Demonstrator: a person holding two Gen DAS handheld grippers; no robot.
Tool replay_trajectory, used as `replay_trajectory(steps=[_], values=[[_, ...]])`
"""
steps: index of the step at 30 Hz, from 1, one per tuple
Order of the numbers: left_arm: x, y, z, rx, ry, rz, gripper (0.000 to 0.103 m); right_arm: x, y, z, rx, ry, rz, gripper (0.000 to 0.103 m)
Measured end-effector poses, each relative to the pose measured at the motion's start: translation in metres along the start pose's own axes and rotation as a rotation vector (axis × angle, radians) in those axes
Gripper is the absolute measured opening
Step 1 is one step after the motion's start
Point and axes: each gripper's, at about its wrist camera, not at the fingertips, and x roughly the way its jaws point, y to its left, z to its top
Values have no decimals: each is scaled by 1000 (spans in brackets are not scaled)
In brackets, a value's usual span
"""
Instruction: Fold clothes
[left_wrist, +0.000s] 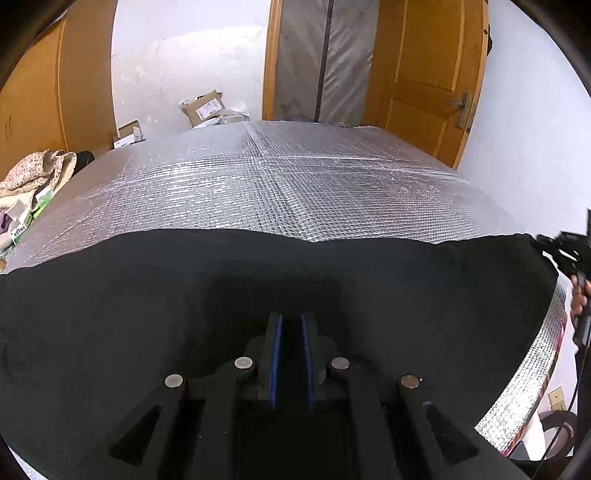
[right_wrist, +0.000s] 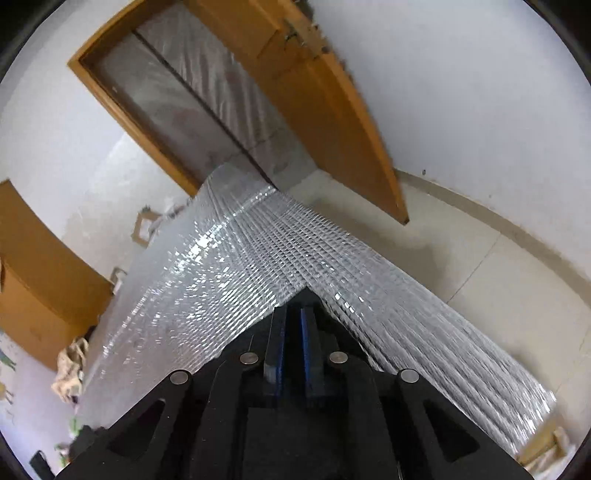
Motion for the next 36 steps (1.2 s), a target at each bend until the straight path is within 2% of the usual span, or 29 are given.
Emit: replay_trajectory(steps=[4, 5, 6, 7, 8, 9, 10, 12, 16, 18, 20, 23, 26, 29, 33, 36], values=[[0, 1, -1, 2, -1, -2, 10, -25, -15, -21, 36, -11, 9, 10], [0, 1, -1, 2, -1, -4, 10, -27, -23, -24, 57, -16, 12, 2], [0, 1, -1, 3, -1, -6, 10, -29, -31, -27, 81, -26, 19, 1], [0, 2, -1, 3, -1, -7, 10, -34, -34, -27, 92, -41, 2, 1], [-1, 3, -1, 3, -1, -8, 10, -39, -35, -27, 96, -58, -26, 8], [-1, 3, -1, 3, -2, -9, 10, -45, -36, -26, 100, -76, -53, 10], [-3, 3, -1, 3, -6, -7, 10, -49, -32, -26, 93, -91, -70, 10], [-10, 4, -2, -4, -27, 9, 10, -56, -18, -29, 62, -112, -35, 10], [-25, 11, -6, -30, -67, 48, 10, -61, 48, -56, -159, -151, 95, 19], [-31, 18, -9, -47, -71, 70, 10, -55, 85, -76, -266, -128, 177, 20], [-33, 27, -13, -70, -61, 91, 10, -41, 122, -100, -358, -44, 253, 20], [-28, 38, -22, -103, -11, 122, 10, -28, 170, -139, -504, 66, 309, 20], [-37, 43, -28, -118, -26, 113, 10, -19, 203, -172, -639, 142, 333, 20], [-47, 50, -33, -136, -48, 132, 10, -8, 223, -196, -696, 217, 369, 20], [-55, 71, -36, -184, -58, 179, 10, 10, 258, -211, -750, 272, 400, 20], [-61, 87, -41, -225, -61, 215, 10, 25, 279, -219, -758, 319, 385, 20]])
